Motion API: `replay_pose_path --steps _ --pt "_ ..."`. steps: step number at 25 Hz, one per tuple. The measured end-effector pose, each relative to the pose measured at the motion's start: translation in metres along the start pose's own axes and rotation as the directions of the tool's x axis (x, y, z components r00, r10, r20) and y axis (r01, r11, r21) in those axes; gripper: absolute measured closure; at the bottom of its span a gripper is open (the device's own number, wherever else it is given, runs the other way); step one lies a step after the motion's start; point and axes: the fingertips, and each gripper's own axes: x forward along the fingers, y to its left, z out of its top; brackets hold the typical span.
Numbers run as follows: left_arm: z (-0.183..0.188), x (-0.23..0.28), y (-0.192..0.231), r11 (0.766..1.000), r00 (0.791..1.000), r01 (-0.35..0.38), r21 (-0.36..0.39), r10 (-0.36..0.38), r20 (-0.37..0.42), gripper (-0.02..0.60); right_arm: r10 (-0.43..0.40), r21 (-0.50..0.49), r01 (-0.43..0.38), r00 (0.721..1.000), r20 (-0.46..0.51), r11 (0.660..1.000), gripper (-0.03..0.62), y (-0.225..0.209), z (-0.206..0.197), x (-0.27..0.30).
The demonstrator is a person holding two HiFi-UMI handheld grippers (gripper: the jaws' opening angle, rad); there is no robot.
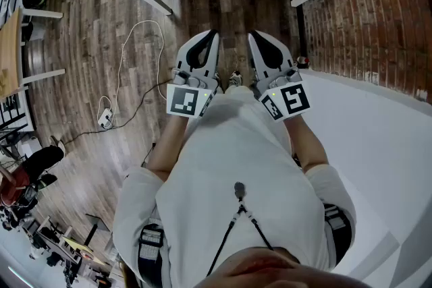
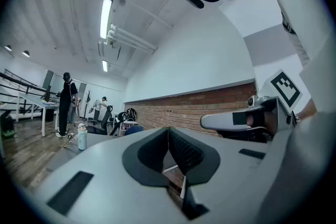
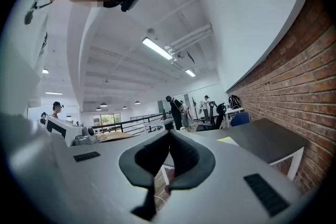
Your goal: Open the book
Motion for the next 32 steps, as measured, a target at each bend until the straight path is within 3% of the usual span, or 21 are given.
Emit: replay_pose_path --steps 17,26,32 --pt "0.002 -0.009 0.016 1.000 1.000 0.006 -0.016 -0.006 0.011 0.558 -0.011 -0.009 0.011 1.000 -0.012 1.000 0.559 0.016 -0.004 0.011" --pt "0.000 -0.029 0.028 0.999 0.999 0.052 -0.006 -0.052 0.017 0.558 -0.043 -0.028 0.043 0.999 -0.004 0.999 0.559 0.040 -0.012 0.014" --pt "0.002 -0.048 0.051 0.999 0.999 0.045 -0.007 -0.045 0.013 0.558 -0.054 -0.006 0.055 0.998 0.021 0.998 0.557 0.061 -0.012 0.023"
